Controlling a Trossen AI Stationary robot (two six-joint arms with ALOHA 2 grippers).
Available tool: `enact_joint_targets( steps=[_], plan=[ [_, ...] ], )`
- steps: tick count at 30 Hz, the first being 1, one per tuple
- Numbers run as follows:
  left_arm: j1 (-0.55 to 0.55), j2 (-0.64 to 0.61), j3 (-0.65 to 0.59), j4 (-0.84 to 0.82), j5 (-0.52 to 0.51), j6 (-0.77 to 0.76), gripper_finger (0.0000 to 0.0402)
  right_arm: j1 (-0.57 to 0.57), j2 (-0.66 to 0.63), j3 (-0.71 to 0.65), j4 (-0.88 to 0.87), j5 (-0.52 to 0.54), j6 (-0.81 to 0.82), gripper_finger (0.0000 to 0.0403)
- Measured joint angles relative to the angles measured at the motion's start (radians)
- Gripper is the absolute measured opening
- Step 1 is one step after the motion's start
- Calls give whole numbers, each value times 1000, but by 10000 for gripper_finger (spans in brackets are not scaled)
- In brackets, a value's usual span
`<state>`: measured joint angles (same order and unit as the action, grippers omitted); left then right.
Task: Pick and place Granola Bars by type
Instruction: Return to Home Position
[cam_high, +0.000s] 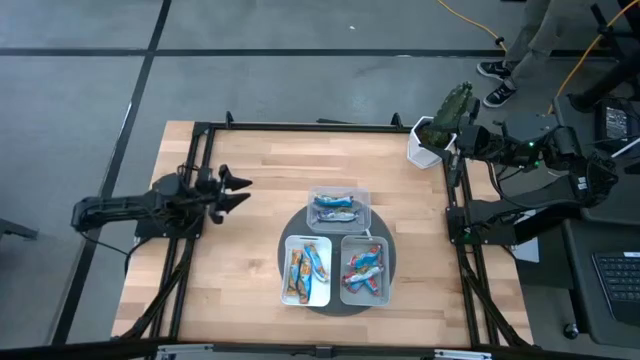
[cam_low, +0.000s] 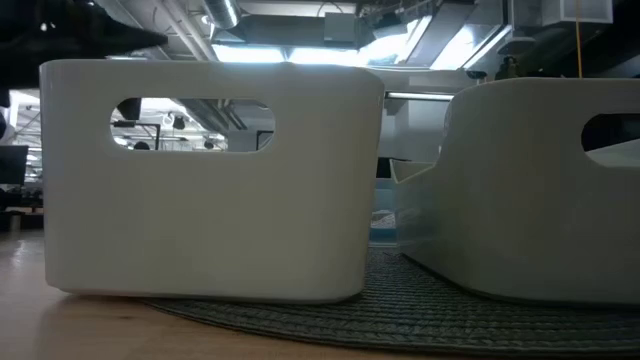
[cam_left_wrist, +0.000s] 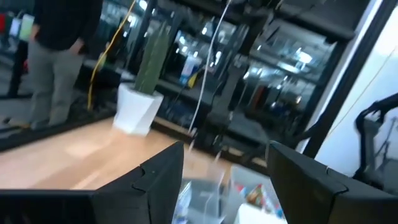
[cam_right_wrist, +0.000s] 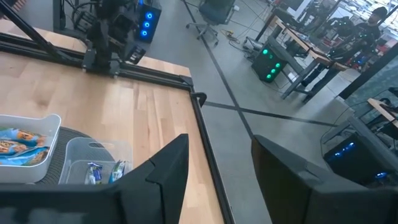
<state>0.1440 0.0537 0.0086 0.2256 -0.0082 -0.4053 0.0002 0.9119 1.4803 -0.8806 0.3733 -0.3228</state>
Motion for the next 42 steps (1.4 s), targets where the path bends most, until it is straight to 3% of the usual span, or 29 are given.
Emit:
enact_joint_targets(
  steps=[3,7,19,24,37,42],
  plan=[
    [-6,-53,0,7,0,0,221,0,0,0,0,-2,6,177],
    [-15,-54,0,56,0,0,220,0,1,0,1,-33,7,177],
    [-19,-44,0,-10,3,0,221,0,3,0,1,-29,58,177],
    [-19,-38,2,-224,1,0,221,0,4,0,1,-27,92,177],
    [-54,62,1,-211,0,0,221,0,5,0,0,-26,109,177],
    [-83,59,0,-56,1,0,221,0,4,0,-2,-26,109,177]
  ],
)
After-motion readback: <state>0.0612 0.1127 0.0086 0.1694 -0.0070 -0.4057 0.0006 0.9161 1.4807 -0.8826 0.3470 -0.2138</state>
